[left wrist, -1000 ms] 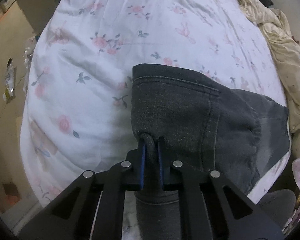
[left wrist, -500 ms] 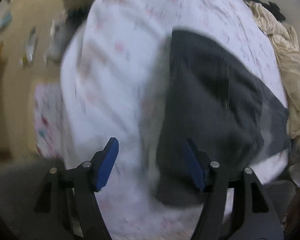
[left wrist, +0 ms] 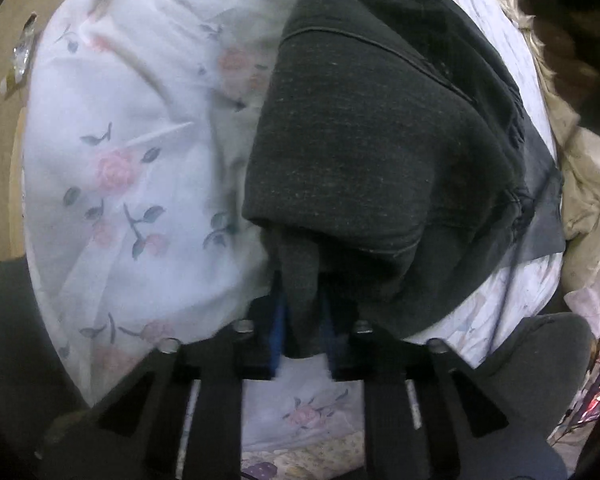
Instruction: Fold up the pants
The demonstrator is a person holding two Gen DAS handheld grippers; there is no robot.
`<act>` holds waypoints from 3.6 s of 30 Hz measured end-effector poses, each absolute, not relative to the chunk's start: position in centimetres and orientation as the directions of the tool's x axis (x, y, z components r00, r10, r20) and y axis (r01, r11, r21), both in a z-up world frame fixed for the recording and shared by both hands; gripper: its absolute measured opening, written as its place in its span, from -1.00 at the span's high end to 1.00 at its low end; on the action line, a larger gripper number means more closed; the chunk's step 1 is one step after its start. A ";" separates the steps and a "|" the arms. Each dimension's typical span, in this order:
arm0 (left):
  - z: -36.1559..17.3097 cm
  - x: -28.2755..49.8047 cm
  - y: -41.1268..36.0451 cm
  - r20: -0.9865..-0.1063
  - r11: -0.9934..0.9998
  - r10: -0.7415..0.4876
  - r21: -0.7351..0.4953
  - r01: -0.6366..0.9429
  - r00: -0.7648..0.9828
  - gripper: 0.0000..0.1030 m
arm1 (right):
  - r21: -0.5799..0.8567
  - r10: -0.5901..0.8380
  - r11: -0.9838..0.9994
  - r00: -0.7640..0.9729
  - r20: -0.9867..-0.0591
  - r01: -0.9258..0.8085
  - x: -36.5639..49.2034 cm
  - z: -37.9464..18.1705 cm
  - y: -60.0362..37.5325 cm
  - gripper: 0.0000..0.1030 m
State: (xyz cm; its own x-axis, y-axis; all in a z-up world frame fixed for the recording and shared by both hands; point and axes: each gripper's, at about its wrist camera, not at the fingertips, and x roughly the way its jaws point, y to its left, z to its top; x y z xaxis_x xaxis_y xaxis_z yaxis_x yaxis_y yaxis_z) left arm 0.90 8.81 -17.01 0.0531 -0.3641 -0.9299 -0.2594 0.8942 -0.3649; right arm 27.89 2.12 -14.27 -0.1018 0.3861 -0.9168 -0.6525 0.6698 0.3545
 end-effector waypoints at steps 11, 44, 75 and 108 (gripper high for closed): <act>-12.6 0.5 8.7 -0.918 0.900 -0.372 -0.392 -0.190 0.134 0.92 | 0.207 0.409 0.629 0.092 -0.908 -0.749 27.2 -10.0 0.8 0.94; -12.6 10.3 2.3 -0.974 0.994 -0.025 -0.048 -0.096 0.227 -0.05 | 0.297 0.354 0.914 0.184 -0.917 -0.277 14.4 -17.3 -13.9 0.98; -13.7 10.3 -0.4 -0.946 0.994 -0.010 -0.043 -0.096 0.323 -0.72 | 0.697 0.214 0.309 0.667 -0.714 0.647 3.5 -19.8 -42.2 -0.54; -13.7 10.6 -0.6 -0.956 0.996 -0.010 -0.036 -0.085 0.293 -0.78 | 0.431 0.119 0.897 0.888 -0.444 0.095 10.3 1.3 -40.7 0.83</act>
State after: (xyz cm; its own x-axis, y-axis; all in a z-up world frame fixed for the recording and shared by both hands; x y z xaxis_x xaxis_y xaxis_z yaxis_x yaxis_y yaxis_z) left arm 10.59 -0.63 -13.74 0.2925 -0.0098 -0.9562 -0.0852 0.9957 -0.0362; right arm 10.30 -40.70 1.28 0.8882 0.1189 -0.4437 0.0952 0.8973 0.4310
